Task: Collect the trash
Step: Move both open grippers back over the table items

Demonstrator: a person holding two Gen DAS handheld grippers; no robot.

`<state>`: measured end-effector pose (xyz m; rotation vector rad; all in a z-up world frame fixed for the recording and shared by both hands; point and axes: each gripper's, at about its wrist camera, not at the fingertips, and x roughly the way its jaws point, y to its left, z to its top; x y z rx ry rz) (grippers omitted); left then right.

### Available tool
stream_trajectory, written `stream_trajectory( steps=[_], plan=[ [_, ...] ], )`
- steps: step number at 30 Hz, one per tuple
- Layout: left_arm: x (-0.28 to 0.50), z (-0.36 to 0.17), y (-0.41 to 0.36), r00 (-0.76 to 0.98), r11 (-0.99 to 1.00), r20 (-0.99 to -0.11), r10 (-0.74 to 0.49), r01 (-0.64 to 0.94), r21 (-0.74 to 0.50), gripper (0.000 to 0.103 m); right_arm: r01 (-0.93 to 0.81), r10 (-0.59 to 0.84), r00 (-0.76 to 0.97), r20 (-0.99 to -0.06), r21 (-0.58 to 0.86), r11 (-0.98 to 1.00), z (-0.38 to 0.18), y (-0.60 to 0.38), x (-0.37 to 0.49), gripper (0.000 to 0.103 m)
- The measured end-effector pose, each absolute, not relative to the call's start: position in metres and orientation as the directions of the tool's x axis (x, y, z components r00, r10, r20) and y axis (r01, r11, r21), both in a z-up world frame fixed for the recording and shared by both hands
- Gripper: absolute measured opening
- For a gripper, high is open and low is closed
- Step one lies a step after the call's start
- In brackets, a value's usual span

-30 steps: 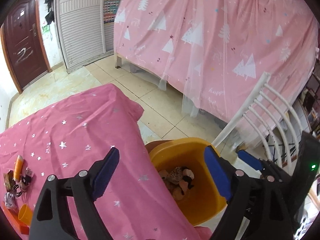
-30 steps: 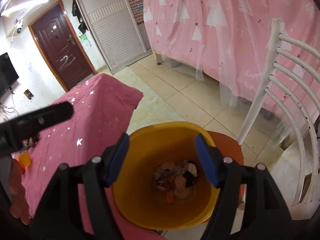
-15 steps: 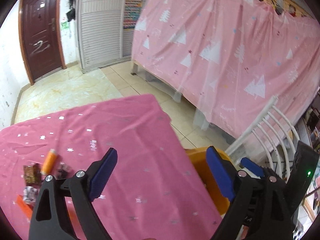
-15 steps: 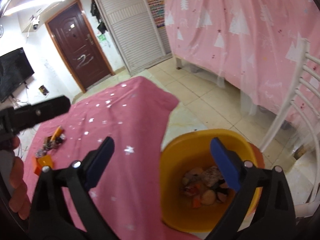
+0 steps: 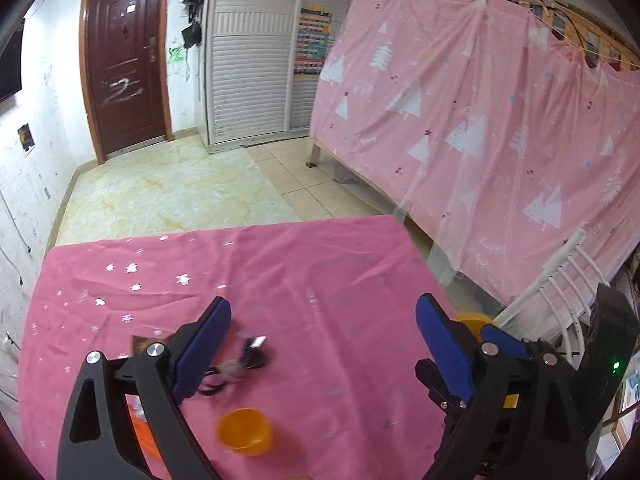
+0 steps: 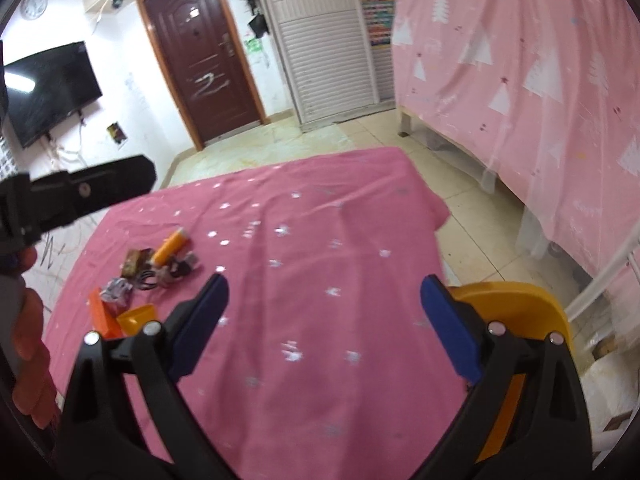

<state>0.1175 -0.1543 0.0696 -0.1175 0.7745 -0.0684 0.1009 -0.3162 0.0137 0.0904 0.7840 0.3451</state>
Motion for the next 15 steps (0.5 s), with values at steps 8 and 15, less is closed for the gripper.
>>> stream_trajectory(
  steps=[8,15],
  plan=[
    [0.109,0.07,-0.1,0.71,0.993,-0.7,-0.076,-0.011,-0.119,0.088,-0.333,0.349,0.634,-0.689,0.164,0.929,0.019,-0.265,0.102,0.093],
    [0.113,0.058,-0.059,0.684,0.992,-0.727,-0.057,-0.045,-0.121,0.088,-0.382,0.362,0.616,-0.699,0.136,0.914,0.023,-0.231,0.101,0.093]
  ],
)
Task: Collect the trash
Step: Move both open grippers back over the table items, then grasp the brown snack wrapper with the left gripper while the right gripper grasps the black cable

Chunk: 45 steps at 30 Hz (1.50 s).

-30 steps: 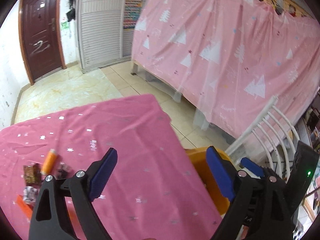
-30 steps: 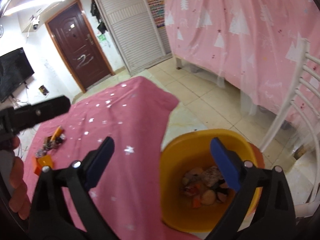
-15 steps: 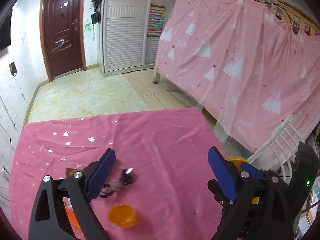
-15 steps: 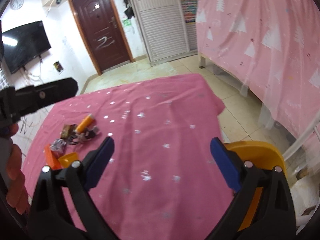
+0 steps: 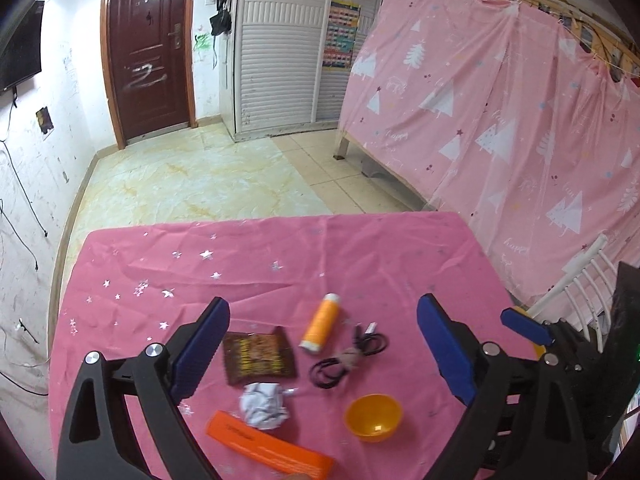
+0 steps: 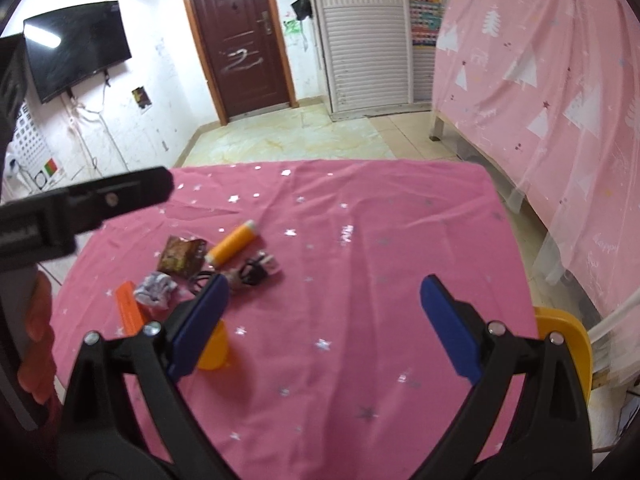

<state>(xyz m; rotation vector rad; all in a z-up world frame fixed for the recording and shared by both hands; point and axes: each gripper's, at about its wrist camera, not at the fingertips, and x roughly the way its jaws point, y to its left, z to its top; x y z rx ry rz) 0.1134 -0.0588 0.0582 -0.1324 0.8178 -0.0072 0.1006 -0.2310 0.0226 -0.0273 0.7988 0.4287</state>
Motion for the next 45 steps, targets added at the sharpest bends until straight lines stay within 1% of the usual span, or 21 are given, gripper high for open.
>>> stream_trajectory(
  steps=[5,13,18,21,24,31,34,35,36,37,39,40,42,43,44,45],
  plan=[
    [0.119,0.041,-0.043,0.649,0.992,-0.759,-0.059,-0.045,-0.117,0.088,-0.415,0.37,0.6,-0.709,0.119,0.902,0.022,-0.21,0.1,0.093],
    [0.133,0.004,-0.022,0.56,0.988,-0.824,-0.086,-0.057,-0.142,0.088,-0.48,0.394,0.558,-0.731,0.103,0.871,0.009,-0.184,0.098,0.093],
    [0.139,-0.014,-0.012,0.52,0.985,-0.848,-0.101,-0.068,-0.159,0.088,-0.53,0.413,0.529,-0.742,0.091,0.843,0.003,-0.17,0.096,0.093],
    [0.141,-0.022,-0.011,0.505,0.987,-0.857,-0.101,-0.06,-0.152,0.088,-0.566,0.427,0.509,-0.747,0.083,0.82,0.001,-0.16,0.096,0.093],
    [0.144,-0.027,-0.015,0.496,0.991,-0.864,-0.08,-0.055,-0.123,0.088,-0.582,0.429,0.503,-0.75,0.073,0.81,-0.002,-0.154,0.096,0.097],
    [0.15,-0.036,-0.02,0.479,0.997,-0.877,-0.039,-0.046,-0.07,0.087,-0.593,0.409,0.488,-0.771,0.051,0.804,-0.01,-0.141,0.102,0.097],
    [0.152,-0.035,-0.019,0.481,0.996,-0.876,-0.035,-0.052,-0.069,0.078,-0.597,0.392,0.485,-0.782,0.031,0.802,-0.014,-0.135,0.105,0.097],
    [0.153,-0.035,-0.018,0.481,0.996,-0.876,-0.028,-0.057,-0.064,0.072,-0.598,0.39,0.483,-0.784,0.03,0.801,-0.015,-0.133,0.106,0.097],
    [0.154,-0.034,-0.015,0.483,0.996,-0.875,-0.027,-0.064,-0.067,0.068,-0.598,0.389,0.48,-0.786,0.03,0.801,-0.016,-0.132,0.107,0.097],
    [0.152,-0.035,-0.009,0.484,0.995,-0.874,-0.03,-0.066,-0.071,0.066,-0.599,0.388,0.479,-0.787,0.03,0.8,-0.017,-0.132,0.108,0.097],
    [0.152,-0.033,-0.005,0.487,0.995,-0.873,-0.023,-0.071,-0.066,0.055,-0.601,0.386,0.473,-0.792,0.03,0.798,-0.019,-0.131,0.109,0.097],
    [0.151,-0.033,-0.003,0.488,0.995,-0.872,-0.024,-0.074,-0.069,0.054,-0.601,0.386,0.472,-0.792,0.031,0.799,-0.019,-0.131,0.109,0.097],
    [0.151,-0.032,0.0,0.489,0.994,-0.872,-0.03,-0.076,-0.077,0.046,-0.595,0.388,0.475,-0.79,0.036,0.803,-0.018,-0.132,0.11,0.095],
    [0.151,-0.032,0.002,0.49,0.994,-0.871,-0.029,-0.08,-0.078,0.043,-0.591,0.387,0.478,-0.789,0.037,0.806,-0.017,-0.133,0.111,0.09],
    [0.15,-0.032,0.003,0.491,0.993,-0.871,-0.028,-0.084,-0.079,0.041,-0.587,0.381,0.478,-0.791,0.035,0.809,-0.018,-0.133,0.113,0.074],
    [0.15,-0.032,0.004,0.492,0.993,-0.87,-0.034,-0.085,-0.087,0.04,-0.582,0.37,0.476,-0.798,0.031,0.813,-0.019,-0.134,0.114,0.068]
  ],
)
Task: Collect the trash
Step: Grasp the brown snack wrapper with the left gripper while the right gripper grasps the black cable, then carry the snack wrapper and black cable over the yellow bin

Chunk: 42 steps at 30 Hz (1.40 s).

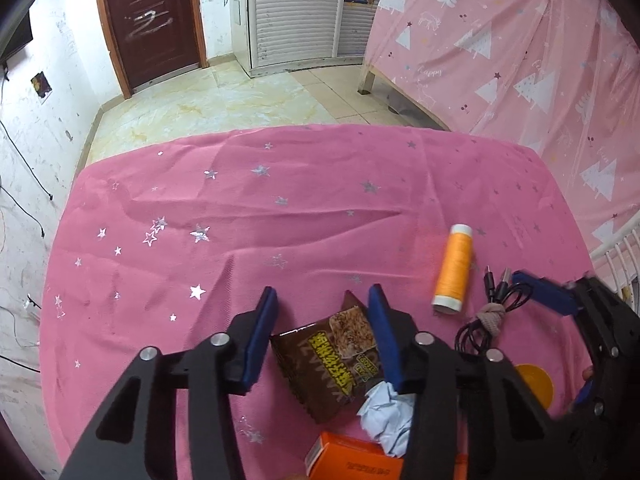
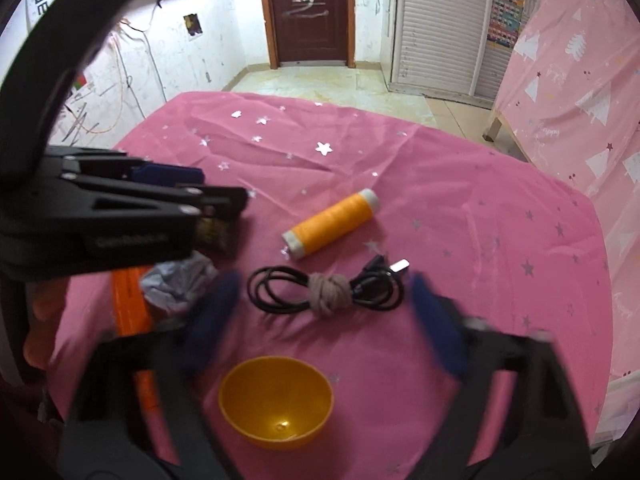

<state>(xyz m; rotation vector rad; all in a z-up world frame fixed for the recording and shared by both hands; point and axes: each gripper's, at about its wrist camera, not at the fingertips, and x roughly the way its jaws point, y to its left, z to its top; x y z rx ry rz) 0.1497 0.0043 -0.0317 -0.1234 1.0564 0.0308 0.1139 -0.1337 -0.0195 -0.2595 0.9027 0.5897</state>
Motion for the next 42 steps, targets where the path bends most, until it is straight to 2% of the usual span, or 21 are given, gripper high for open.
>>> stream_trajectory(
  steps=[12,20,27,42],
  plan=[
    [0.137,-0.02,0.015,0.521,0.986,-0.852,-0.05,-0.112,-0.126,0.031,-0.549,0.383,0.527,-0.759,0.04,0.835,-0.006,-0.145,0.113,0.063],
    [0.131,0.004,0.014,0.564,0.984,-0.825,-0.034,-0.124,-0.125,0.031,-0.516,0.399,0.569,-0.719,0.065,0.854,0.007,-0.163,0.113,0.063],
    [0.126,0.034,-0.012,0.606,0.989,-0.794,-0.047,-0.083,-0.121,0.031,-0.49,0.41,0.596,-0.69,0.092,0.867,0.018,-0.185,0.109,0.063],
    [0.122,0.062,-0.077,0.635,0.997,-0.77,-0.062,0.002,-0.078,0.031,-0.389,0.394,0.654,-0.646,0.159,0.907,0.023,-0.255,0.105,0.063]
  ],
)
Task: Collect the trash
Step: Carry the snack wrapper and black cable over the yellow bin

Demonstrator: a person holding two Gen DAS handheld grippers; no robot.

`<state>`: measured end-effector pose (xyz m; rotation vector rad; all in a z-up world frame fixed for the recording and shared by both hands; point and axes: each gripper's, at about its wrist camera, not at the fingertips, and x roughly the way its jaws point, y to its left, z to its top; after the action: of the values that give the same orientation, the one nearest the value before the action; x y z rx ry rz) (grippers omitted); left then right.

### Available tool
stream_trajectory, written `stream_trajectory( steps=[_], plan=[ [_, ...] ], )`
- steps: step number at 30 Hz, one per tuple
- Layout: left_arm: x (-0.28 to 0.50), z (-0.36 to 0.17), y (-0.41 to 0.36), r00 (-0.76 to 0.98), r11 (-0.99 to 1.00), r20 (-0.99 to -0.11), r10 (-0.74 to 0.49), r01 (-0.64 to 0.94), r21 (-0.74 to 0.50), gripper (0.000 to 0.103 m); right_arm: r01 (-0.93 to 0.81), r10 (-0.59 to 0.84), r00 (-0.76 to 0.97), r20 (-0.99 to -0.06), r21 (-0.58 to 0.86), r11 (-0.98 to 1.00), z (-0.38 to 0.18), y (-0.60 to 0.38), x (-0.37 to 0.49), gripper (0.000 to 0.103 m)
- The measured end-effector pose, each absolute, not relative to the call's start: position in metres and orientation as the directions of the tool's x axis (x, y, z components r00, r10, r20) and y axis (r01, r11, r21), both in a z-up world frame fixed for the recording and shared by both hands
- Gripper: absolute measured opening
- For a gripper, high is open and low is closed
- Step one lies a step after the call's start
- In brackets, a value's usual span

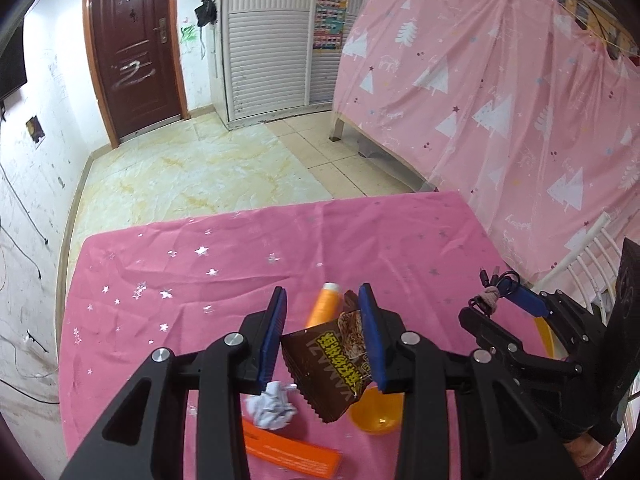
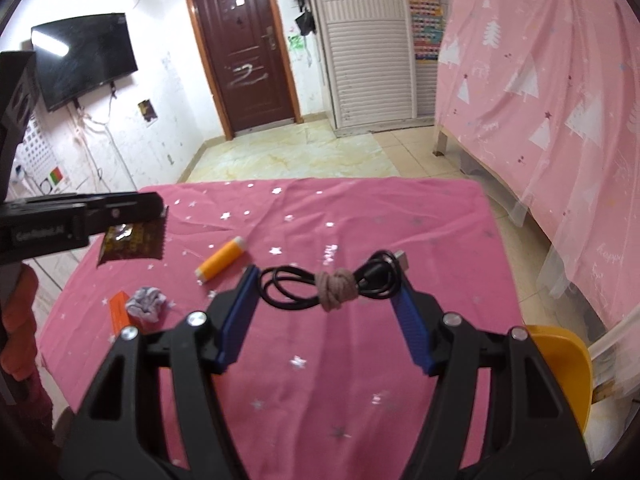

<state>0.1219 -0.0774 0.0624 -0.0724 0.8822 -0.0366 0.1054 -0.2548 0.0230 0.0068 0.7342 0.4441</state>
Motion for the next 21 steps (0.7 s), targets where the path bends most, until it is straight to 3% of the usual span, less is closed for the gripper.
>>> stream_trajectory(
  steps=[21],
  plan=[
    [0.125,0.069,-0.212,0.62,0.984,-0.774,-0.126,0.178,-0.017,0.031,-0.204,0.307,0.735,-0.604,0.234,0.95,0.016,-0.382,0.095,0.063]
  ],
)
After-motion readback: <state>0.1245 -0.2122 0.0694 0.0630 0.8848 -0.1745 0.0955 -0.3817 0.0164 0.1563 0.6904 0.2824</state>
